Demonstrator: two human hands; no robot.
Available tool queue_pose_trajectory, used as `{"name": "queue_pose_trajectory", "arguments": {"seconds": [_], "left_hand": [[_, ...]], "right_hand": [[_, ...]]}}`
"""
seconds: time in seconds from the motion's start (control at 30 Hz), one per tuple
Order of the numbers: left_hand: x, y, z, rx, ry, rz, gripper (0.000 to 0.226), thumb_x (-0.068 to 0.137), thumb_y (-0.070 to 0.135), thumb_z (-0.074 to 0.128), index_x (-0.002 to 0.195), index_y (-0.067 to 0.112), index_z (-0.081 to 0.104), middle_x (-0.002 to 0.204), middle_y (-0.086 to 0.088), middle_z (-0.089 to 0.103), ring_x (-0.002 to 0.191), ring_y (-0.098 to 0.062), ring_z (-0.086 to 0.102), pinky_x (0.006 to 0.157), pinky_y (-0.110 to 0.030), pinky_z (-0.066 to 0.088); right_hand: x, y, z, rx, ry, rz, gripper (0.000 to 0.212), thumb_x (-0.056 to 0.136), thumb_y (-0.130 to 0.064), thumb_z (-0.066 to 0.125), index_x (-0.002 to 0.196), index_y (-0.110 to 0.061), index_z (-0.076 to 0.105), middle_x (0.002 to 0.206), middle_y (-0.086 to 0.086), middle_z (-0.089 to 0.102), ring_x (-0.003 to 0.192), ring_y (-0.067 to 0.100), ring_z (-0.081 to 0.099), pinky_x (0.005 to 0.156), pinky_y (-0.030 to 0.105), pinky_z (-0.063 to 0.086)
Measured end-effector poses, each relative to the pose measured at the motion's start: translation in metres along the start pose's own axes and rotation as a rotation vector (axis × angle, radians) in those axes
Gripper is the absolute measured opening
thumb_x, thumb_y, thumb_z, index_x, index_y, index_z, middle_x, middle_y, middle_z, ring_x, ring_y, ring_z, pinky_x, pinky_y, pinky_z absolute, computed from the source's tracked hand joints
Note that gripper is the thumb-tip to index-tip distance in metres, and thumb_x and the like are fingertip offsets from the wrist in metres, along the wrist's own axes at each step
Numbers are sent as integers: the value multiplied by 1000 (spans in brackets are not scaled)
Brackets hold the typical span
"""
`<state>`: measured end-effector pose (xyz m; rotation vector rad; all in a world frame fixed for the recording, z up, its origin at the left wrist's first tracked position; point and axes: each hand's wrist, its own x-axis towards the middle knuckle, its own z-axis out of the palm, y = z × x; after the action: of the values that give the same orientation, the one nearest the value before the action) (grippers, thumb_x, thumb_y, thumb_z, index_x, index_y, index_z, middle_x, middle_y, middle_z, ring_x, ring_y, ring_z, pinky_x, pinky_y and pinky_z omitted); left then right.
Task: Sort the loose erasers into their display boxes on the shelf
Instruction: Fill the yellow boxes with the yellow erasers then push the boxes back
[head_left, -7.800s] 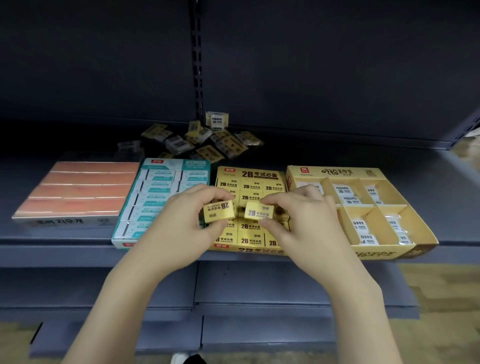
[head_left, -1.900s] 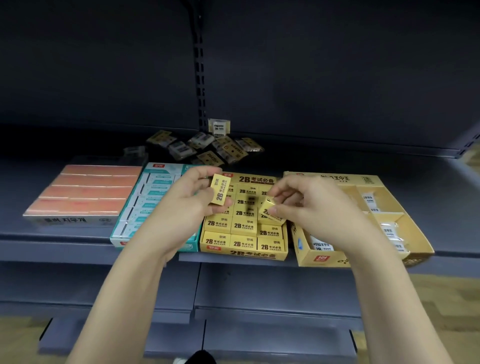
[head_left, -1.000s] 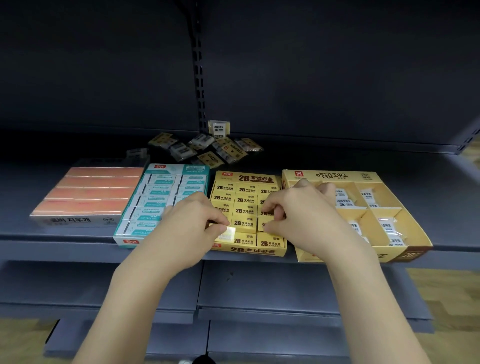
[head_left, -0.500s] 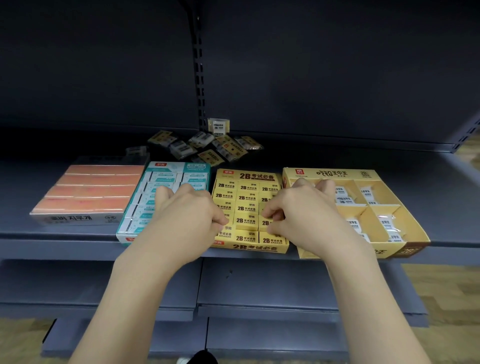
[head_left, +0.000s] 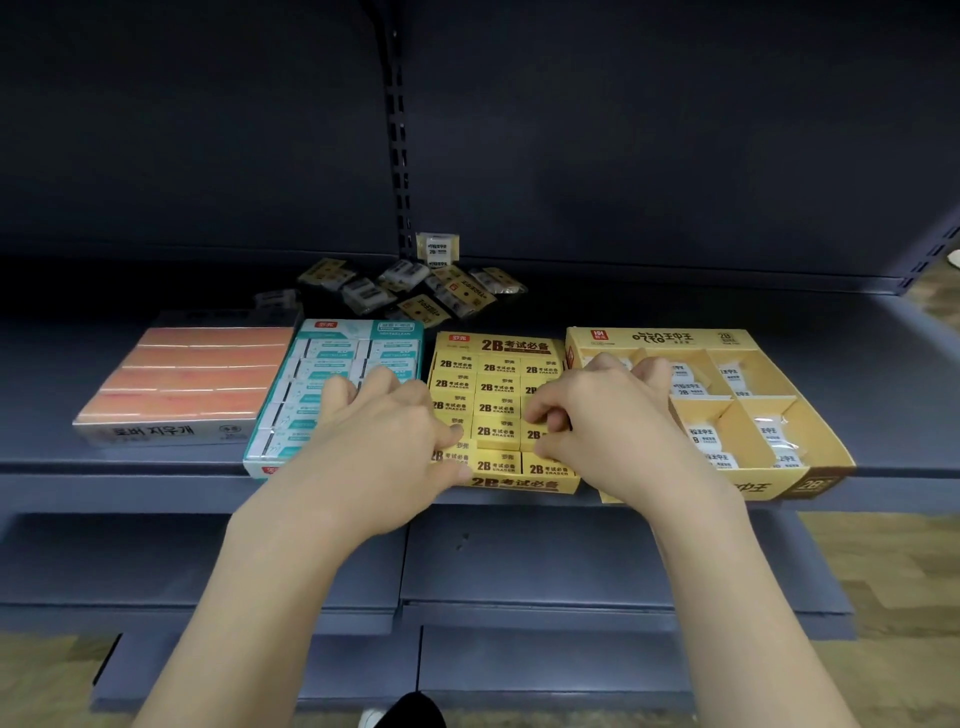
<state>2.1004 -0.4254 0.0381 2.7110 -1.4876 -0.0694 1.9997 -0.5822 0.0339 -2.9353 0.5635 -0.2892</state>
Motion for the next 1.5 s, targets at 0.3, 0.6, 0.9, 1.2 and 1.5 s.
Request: {"name": "queue_pose_trajectory", "arguments": {"seconds": [0.3,0.6,0.9,1.2,1.5], "left_hand": [[-8,-3,10,-24,65,1,39,98,45,28,134,41,41,121,15,35,114,-12,24,90,-33,14],[-12,-8,14,-93,200,-56,30,96,42,37,110,38,64,110,21,51,108,-8,34,74,-26,6],[10,-28,-1,-45,222,-66,32,98,36,33,123,39,54,122,16,51,115,-11,36,72,-29,10],[112,-65,-27,-79,200,103,47,95,22,47,140,28,38,143,5,39,131,-20,34,107,-39,30],[202,-61,10,101,4,240,56,91,32,53,142,18,33,138,-6,43,124,-26,42,100,-37,38]], "right_hand": [[-4,-18,15,18,69,-106,24,85,-50,60,104,-35,61,98,-14,58,103,11,38,77,34,12],[2,-23,14,-18,41,-120,34,78,-61,59,97,-33,58,91,-15,53,102,12,41,74,34,12],[19,-13,1,57,69,-136,24,89,-53,50,102,-35,60,91,-15,59,101,10,41,87,36,20],[62,2,5,-29,93,-237,36,97,-28,48,133,-33,51,137,-10,51,129,21,39,97,37,25],[71,28,7,-35,148,-137,32,90,-20,60,121,-25,64,121,-3,65,121,26,52,96,44,37]]}}
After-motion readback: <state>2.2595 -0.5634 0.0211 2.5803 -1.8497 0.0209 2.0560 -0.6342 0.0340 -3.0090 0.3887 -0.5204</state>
